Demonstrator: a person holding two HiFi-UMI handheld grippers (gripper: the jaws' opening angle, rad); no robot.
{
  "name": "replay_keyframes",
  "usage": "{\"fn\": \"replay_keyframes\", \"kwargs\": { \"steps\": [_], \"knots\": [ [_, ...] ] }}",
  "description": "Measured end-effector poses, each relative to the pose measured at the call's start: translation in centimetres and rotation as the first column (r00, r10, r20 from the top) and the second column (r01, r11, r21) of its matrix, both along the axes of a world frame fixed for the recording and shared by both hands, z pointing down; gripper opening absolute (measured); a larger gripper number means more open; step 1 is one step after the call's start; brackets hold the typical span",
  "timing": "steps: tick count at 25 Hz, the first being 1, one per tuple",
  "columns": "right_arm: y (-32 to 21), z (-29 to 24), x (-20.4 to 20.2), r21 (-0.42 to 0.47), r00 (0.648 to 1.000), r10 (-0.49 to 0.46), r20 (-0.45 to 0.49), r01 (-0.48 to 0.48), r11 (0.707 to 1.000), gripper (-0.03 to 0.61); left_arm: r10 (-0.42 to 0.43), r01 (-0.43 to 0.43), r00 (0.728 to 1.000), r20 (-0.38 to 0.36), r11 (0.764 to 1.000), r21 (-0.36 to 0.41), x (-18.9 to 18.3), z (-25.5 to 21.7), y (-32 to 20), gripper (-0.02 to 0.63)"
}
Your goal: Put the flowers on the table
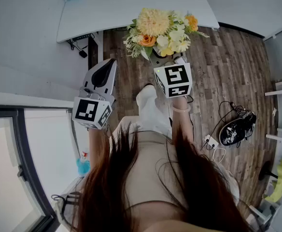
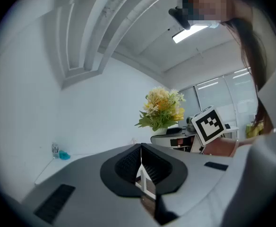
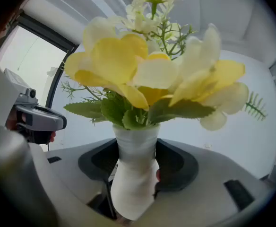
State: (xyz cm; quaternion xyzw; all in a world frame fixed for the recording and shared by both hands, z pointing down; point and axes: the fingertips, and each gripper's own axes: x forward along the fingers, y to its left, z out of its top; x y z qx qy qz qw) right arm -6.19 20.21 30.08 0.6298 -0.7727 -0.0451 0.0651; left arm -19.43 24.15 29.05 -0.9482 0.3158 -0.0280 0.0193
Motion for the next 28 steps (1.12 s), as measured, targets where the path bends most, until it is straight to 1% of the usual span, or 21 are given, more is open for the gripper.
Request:
{"fn": "replay_keyframes", "kwargs": {
  "steps": [6,10,18,22,28],
  "knots": [
    [-0.9,0.0,0.4,0.008,1.000,0.004,0.006,-0.004,1.000,0.256,-0.004,0.004,1.000,-0.007,1.000,0.000,0.1,-0.1,-1.1,0.003],
    [-2.2,0.3,0.8,0.008,1.000,0.004,0.030,-0.004,1.000,0.256,0.000,-0.001,1.000,-0.003,1.000,-0.014,0.6,0.3,-2.8,0.004],
    [-5.8,1.2,3.1,-0.019,0.999,0.022,0.037,-0.021,1.000,0.256,0.027,-0.027,1.000,-0.007,0.999,-0.026,3.3,0.5,-6.3,0.003],
    [-8.0,1.3,3.8,-0.024,0.999,0.024,0.026,-0.024,0.999,0.256,0.029,-0.029,1.000,-0.008,0.999,-0.039,4.1,0.8,-9.0,0.004],
    [-11.3,1.5,5.9,-0.030,0.999,0.040,0.020,-0.040,0.999,0.256,0.042,-0.043,0.999,-0.013,0.998,-0.056,6.2,1.5,-12.6,0.004]
  ]
}}
